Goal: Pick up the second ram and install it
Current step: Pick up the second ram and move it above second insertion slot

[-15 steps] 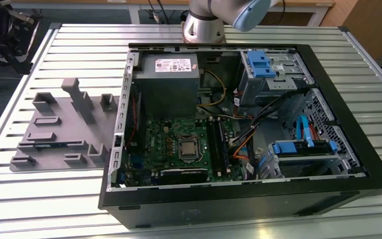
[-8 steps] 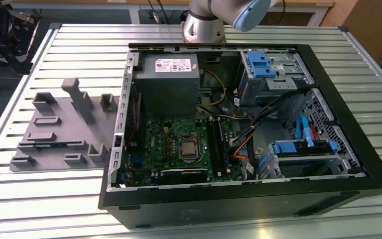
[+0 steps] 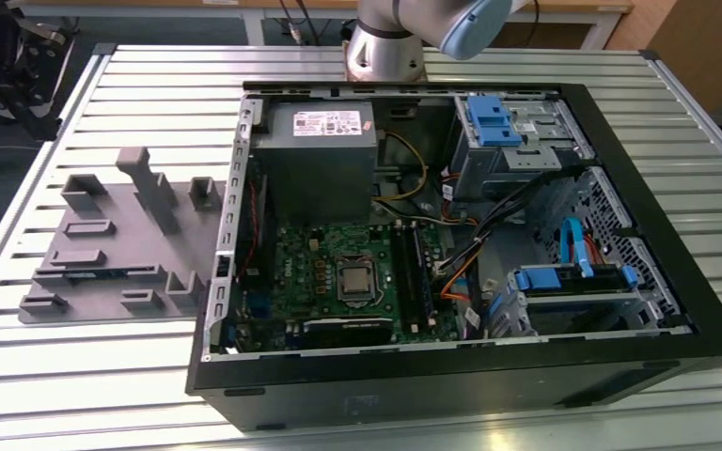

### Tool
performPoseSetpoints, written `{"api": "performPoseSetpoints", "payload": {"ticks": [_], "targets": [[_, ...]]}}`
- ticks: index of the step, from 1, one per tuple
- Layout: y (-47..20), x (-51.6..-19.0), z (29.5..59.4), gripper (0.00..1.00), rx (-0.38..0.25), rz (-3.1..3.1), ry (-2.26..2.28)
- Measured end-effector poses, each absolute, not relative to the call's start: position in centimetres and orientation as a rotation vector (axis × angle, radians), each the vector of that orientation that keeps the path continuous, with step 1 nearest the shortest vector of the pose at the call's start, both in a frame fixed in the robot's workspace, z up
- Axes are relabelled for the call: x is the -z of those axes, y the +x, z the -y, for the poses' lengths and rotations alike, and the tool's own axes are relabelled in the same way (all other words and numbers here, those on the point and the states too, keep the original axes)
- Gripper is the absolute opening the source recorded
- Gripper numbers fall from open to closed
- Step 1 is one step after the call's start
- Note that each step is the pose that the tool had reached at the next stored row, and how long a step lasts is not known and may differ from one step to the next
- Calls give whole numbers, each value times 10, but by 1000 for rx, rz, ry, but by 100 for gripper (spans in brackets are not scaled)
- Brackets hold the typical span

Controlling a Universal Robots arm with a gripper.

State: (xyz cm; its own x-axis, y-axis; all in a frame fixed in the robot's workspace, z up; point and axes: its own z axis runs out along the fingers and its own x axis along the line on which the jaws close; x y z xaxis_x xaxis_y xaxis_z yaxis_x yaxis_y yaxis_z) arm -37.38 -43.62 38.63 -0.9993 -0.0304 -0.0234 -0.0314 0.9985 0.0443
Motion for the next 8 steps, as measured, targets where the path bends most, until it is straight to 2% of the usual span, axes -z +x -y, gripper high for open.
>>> {"api": "performPoseSetpoints", "payload": {"ticks": [8], "targets": [[-374,-386,436,11,-70,-3118,-53]]}}
